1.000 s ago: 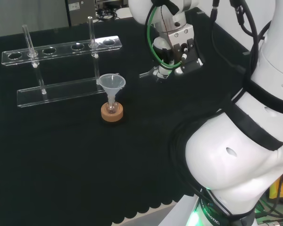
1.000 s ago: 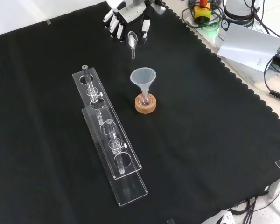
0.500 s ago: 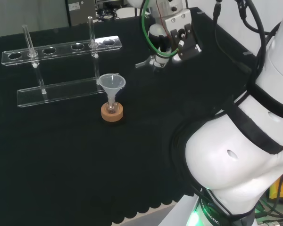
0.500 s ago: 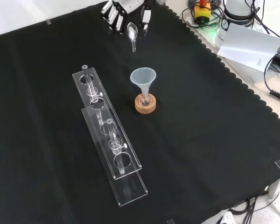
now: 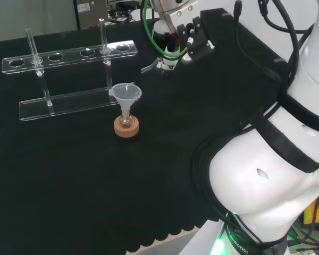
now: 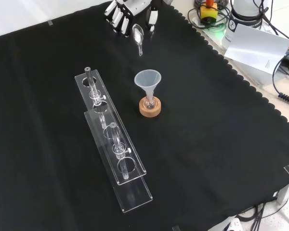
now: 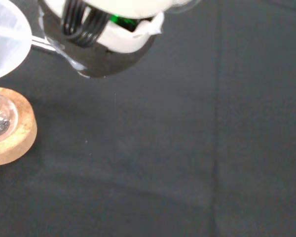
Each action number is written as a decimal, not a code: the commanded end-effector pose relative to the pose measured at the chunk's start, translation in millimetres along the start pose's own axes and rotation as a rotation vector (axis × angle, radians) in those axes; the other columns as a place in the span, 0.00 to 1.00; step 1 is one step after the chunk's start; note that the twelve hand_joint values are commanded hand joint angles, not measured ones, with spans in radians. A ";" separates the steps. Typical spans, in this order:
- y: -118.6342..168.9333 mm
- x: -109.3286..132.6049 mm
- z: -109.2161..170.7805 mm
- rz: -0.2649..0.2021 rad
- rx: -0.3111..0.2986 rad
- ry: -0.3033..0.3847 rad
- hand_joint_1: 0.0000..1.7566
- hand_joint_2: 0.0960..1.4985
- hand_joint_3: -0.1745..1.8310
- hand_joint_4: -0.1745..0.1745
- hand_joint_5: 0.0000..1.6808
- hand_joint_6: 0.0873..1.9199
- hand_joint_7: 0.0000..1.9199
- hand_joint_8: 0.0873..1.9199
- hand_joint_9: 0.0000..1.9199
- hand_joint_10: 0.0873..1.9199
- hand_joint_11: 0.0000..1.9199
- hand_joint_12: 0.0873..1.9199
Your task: Pour all the NaCl from the weighing funnel into the round-bottom flask.
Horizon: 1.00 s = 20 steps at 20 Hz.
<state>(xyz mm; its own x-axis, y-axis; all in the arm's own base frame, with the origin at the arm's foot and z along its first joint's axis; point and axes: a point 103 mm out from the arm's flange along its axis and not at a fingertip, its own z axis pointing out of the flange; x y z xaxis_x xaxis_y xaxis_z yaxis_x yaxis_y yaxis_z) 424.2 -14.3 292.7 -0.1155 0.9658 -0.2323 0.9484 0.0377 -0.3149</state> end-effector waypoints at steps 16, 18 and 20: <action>11.2 40.8 5.6 -0.038 0.062 -0.112 0.60 0.48 0.41 1.00 0.63 0.51 0.32 0.34 0.39 0.28 0.14 0.68; 11.2 43.4 6.7 -0.041 0.062 -0.122 0.60 0.48 0.41 1.00 0.63 0.51 0.31 0.34 0.39 0.28 0.14 0.68; 11.1 43.4 7.7 -0.043 0.066 -0.134 0.60 0.48 0.41 1.00 0.63 0.51 0.31 0.34 0.39 0.27 0.14 0.68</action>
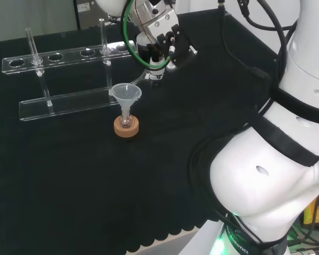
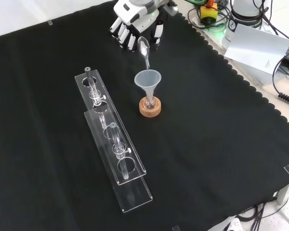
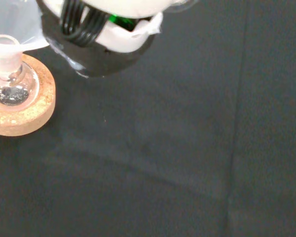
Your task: Pour all the NaCl from the weighing funnel into the round-bottom flask.
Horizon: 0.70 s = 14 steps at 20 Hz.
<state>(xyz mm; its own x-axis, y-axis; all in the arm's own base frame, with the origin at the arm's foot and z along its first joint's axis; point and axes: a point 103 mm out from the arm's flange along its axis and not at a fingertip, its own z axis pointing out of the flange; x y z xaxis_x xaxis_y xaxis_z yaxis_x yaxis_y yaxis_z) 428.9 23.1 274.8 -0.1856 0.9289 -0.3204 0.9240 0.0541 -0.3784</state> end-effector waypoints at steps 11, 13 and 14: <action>2.2 1.0 -2.7 -0.012 0.028 -0.108 0.60 0.49 0.40 1.00 0.62 0.52 0.31 0.34 0.39 0.27 0.14 0.69; 3.0 3.8 -4.5 -0.016 0.027 -0.125 0.60 0.49 0.40 1.00 0.62 0.52 0.31 0.34 0.39 0.27 0.14 0.69; 3.5 4.6 -5.5 -0.016 0.029 -0.132 0.60 0.49 0.40 1.00 0.62 0.52 0.31 0.34 0.39 0.27 0.14 0.69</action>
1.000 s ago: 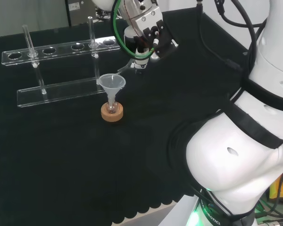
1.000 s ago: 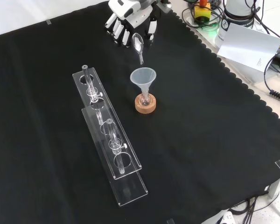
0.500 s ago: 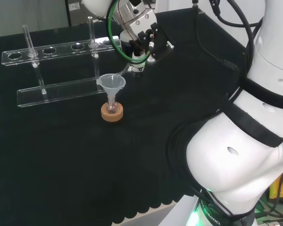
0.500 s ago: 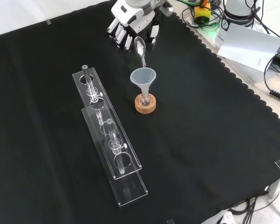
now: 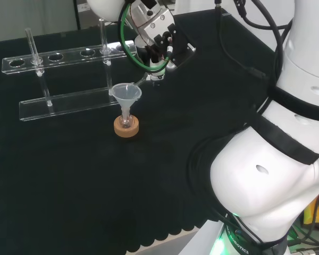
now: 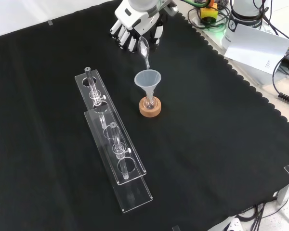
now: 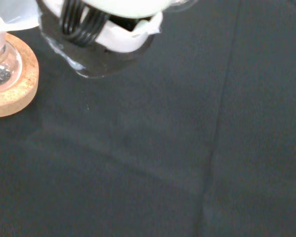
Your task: Pour all the NaCl from the weighing funnel into the round-bottom flask.
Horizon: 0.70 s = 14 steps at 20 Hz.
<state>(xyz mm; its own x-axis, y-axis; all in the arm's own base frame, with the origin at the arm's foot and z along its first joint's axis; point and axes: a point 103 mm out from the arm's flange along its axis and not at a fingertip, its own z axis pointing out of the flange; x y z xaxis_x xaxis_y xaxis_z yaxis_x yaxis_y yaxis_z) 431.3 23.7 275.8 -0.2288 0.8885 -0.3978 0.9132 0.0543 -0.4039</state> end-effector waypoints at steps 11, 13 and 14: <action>4.7 8.0 -7.0 0.003 0.023 -0.079 0.60 0.49 0.39 1.00 0.62 0.52 0.31 0.34 0.39 0.27 0.14 0.69; 5.4 9.3 -7.7 0.005 0.029 -0.080 0.60 0.50 0.39 1.00 0.62 0.52 0.31 0.34 0.39 0.27 0.14 0.69; 6.0 8.9 -8.0 0.005 0.030 -0.079 0.60 0.50 0.39 1.00 0.62 0.52 0.31 0.34 0.39 0.27 0.14 0.69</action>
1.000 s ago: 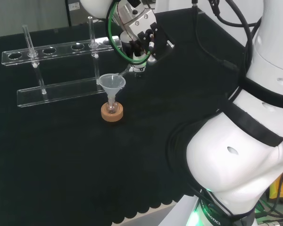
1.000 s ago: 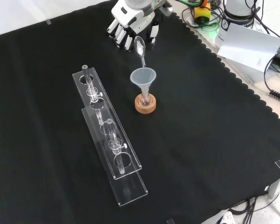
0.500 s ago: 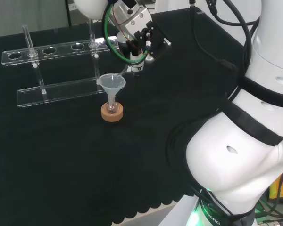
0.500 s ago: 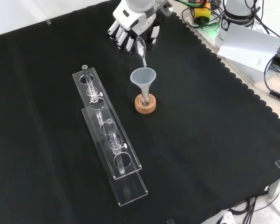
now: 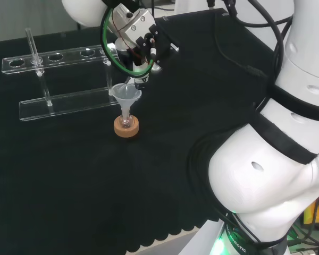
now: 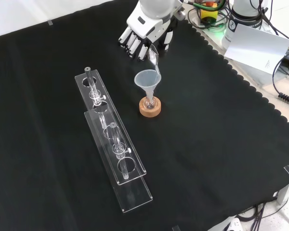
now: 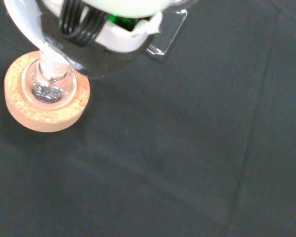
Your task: Pour all the NaCl from the weighing funnel into the round-bottom flask.
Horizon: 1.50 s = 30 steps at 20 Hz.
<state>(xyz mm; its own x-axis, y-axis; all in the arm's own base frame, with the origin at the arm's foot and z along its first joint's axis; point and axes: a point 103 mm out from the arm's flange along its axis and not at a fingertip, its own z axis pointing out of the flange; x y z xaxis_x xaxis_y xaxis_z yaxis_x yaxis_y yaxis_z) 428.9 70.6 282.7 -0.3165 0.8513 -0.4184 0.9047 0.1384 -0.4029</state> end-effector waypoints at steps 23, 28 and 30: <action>14.8 -38.2 28.4 0.080 0.076 0.004 0.60 0.50 0.38 1.00 0.62 0.52 0.30 0.34 0.39 0.27 0.13 0.69; 14.8 -34.0 25.9 0.083 0.088 -0.032 0.60 0.50 0.38 1.00 0.62 0.52 0.30 0.34 0.39 0.27 0.13 0.69; 14.3 -36.2 27.2 0.085 0.090 -0.041 0.60 0.51 0.38 1.00 0.62 0.52 0.30 0.34 0.39 0.27 0.13 0.69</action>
<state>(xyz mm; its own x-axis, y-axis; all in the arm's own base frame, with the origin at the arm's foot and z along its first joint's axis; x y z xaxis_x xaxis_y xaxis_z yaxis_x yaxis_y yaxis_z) 445.9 28.9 269.9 -0.2476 0.8481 -0.4684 0.9014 0.0243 -0.4323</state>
